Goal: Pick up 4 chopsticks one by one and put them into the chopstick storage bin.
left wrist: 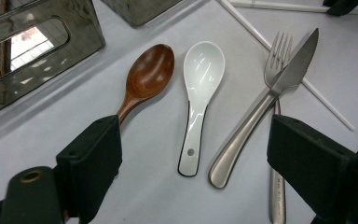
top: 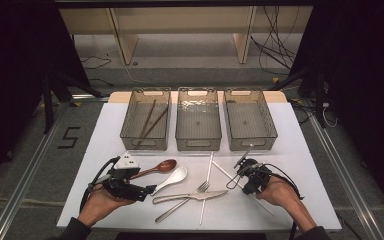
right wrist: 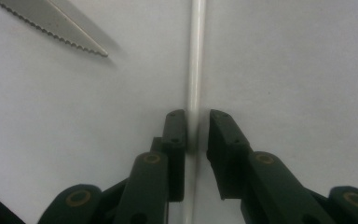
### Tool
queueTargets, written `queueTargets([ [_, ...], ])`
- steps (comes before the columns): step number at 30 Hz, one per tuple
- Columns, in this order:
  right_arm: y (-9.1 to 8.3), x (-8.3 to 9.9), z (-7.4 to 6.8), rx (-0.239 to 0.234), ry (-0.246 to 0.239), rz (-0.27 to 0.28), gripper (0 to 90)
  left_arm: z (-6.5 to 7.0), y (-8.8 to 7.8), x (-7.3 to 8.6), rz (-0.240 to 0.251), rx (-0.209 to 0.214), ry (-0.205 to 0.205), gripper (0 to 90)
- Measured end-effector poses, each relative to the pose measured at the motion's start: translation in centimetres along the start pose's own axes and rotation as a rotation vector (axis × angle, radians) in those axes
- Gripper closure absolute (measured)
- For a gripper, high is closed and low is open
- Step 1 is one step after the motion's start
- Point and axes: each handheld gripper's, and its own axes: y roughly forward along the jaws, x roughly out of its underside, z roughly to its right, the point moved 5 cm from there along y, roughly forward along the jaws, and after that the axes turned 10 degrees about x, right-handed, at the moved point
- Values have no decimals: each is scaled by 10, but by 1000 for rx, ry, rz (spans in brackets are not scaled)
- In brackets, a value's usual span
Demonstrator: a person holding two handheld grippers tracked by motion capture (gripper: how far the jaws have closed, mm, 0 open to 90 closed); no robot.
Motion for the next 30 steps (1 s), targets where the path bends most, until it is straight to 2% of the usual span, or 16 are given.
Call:
queueTargets([
  [8, 1, -8, 0, -7, -7, -2, 769, -1, -1, -1, 5, -4, 3, 173],
  [10, 2, -9, 1, -4, -24, -6, 782, -1, -2, 0, 6, -6, -1, 173],
  [19, 3, -14, 0, -18, -39, -55, 844, -1, -2, -1, 4, -8, 0, 173],
  [28, 1, -12, 0, -24, -86, -29, 861, -1, -2, 0, -4, -12, 12, 175],
  [30, -2, -12, 2, -23, -75, -18, 862, -1, -2, 0, 5, -13, 7, 175],
])
